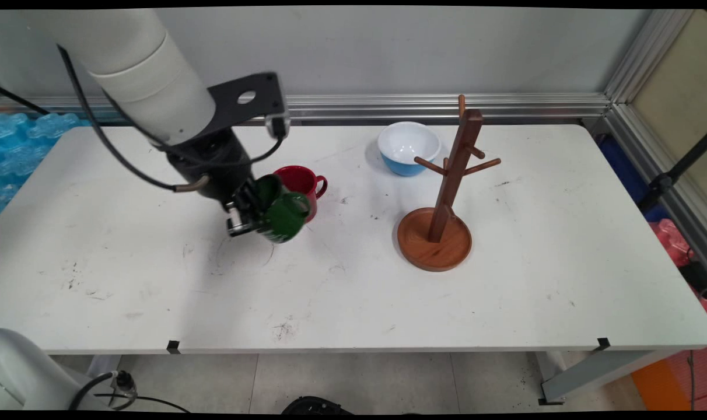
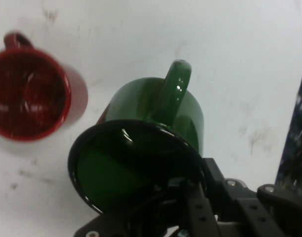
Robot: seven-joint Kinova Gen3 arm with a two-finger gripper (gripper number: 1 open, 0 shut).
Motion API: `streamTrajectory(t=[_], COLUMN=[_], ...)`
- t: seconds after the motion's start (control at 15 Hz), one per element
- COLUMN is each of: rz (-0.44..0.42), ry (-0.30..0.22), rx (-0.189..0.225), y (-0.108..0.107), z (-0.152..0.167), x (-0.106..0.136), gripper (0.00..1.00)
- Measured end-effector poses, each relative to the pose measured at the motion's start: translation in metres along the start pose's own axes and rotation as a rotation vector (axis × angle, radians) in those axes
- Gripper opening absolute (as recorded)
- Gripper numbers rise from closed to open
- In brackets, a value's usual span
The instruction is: Place the picked object on the table
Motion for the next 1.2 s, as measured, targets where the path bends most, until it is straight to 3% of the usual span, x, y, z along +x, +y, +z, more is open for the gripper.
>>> streamTrajectory(t=[0.67, 1.2], rz=[0.108, 0.203], ry=[-0.174, -0.229], rx=[0.058, 0.061], y=[0.006, 0.016], z=[0.034, 0.066], x=[-0.022, -0.022], gripper=[0.00, 0.00])
